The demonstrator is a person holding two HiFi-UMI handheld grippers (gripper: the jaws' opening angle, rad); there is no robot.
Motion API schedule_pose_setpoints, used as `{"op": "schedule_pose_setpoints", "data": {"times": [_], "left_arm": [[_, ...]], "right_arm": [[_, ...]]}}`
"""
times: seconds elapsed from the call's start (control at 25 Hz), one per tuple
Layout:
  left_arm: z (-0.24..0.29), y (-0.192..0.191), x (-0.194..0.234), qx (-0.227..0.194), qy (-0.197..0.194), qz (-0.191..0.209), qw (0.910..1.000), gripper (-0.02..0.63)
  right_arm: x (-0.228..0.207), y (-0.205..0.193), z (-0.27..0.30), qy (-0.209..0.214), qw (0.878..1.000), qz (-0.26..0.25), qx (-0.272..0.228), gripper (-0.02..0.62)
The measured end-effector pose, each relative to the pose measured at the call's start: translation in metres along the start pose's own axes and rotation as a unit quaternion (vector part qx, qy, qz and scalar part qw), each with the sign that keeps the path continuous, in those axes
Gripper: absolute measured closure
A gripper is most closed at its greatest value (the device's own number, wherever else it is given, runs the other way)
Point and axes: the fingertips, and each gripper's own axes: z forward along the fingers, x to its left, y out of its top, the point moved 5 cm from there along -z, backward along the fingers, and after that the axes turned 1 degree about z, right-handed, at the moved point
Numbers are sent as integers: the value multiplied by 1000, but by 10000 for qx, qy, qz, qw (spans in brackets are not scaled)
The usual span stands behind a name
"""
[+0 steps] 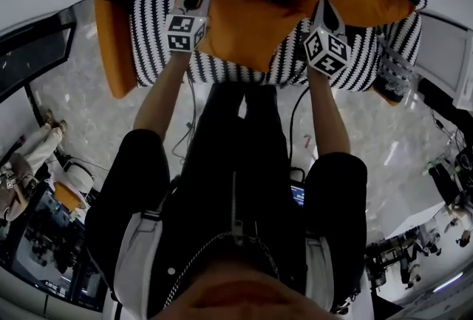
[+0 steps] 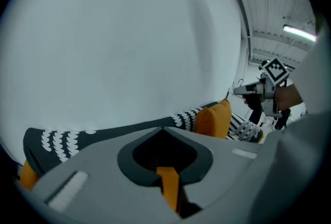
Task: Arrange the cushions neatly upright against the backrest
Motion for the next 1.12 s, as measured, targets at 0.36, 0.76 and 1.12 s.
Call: {"op": "schedule_pose_setpoints", "data": {"times": [0.36, 0.76, 1.12], "left_arm": [[1, -21, 83, 183, 480, -61, 9987, 595], [46, -72, 148, 657, 853, -114, 9941, 565], [92, -128, 179, 1231, 816, -445, 9880, 482]], "right_arm": [[27, -30, 29, 59, 9994, -90, 327, 592], [26, -69, 52, -179, 9978, 38, 630, 592], [12, -112, 52, -598, 9941, -40, 901, 592]]}}
